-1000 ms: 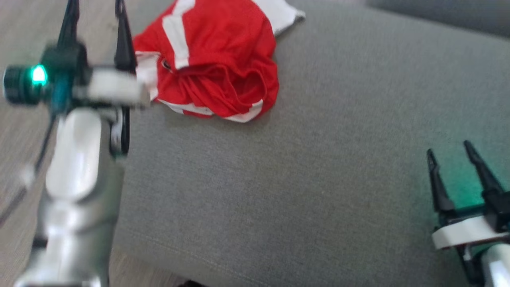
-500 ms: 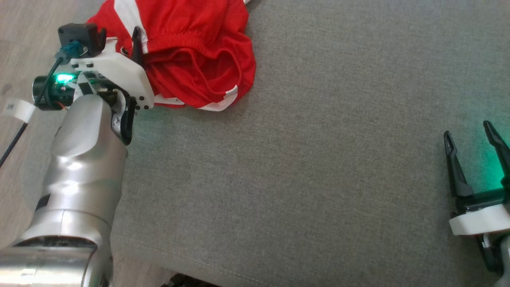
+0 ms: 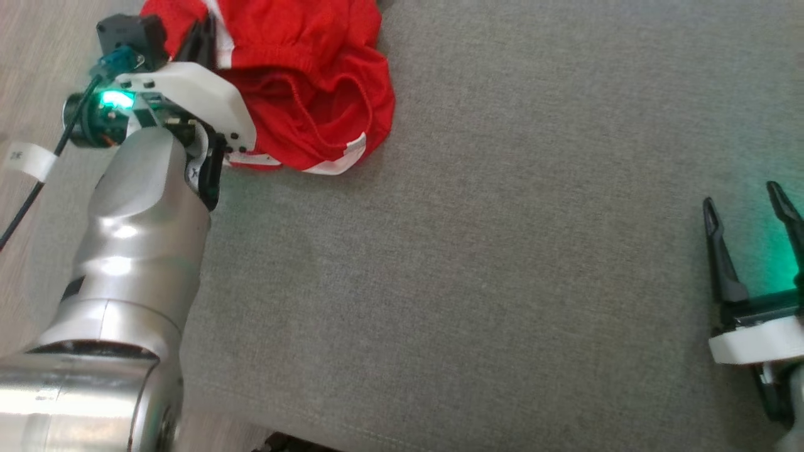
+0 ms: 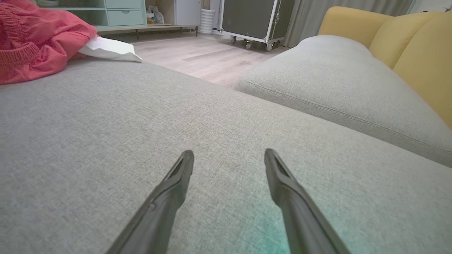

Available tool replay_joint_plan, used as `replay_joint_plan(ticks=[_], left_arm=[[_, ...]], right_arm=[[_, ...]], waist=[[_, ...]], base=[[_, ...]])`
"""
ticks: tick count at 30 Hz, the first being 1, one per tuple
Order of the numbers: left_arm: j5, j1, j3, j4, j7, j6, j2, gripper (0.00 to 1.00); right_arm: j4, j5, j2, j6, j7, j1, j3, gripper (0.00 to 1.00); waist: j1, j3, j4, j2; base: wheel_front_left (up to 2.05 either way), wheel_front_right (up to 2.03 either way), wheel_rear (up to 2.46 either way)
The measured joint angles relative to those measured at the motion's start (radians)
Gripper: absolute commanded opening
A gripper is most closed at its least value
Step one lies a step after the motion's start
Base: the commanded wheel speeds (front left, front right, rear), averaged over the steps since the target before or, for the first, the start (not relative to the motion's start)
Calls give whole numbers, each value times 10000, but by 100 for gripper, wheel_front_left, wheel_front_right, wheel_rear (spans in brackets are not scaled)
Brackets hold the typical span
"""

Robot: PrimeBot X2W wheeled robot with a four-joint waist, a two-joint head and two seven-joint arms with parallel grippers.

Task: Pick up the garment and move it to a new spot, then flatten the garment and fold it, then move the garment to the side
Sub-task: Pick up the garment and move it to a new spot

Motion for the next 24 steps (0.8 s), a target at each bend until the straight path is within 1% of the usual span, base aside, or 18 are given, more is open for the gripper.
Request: replay_joint_plan(ticks=[3,5,8,11,15,17,20,22,24], left_arm=[[0,-171,-119,61,-359,-75,6,0],[-2,-290,-209,46,-583,-161,19,0],[6,-523,-593,-190,-951,-247,63,0],[46,-847,-1152,-562,-1080,-320,150,0],[-194,-1154,-2360,-1379,-1005,-320,184,0],[-491,-1215,-2901,-1871,-878,-320,211,0],[-1047,-1253,-3603,-2629,-629,-320,395,0],[-1486,-1256,-3898,-3149,-489,-320,500,0],[-1956,-1263,-3977,-3586,-349,-320,552,0]], right_arm=[[123,0,153,0,0,-66,148,100],[213,2,368,0,0,-73,247,100],[337,4,732,0,0,-111,424,100],[441,21,1133,0,0,-154,518,100],[608,84,1680,0,0,-187,690,100],[673,84,1912,0,0,-185,752,100],[727,86,2153,0,0,-149,834,100],[729,86,2284,0,0,-61,880,100],[727,86,2353,0,0,63,957,100]], waist=[[1,-227,-119,0],[0,-448,-246,0],[-1,-852,-506,0],[-2,-1288,-860,0],[-2,-1861,-1526,0],[-3,-2152,-1916,0],[-2,-2588,-2578,1],[-3,-2873,-3050,1],[-3,-3135,-3528,1]], base=[[0,0,0],[0,0,0],[0,0,0],[0,0,0],[0,0,0],[0,0,0],[0,0,0],[0,0,0],[0,0,0]])
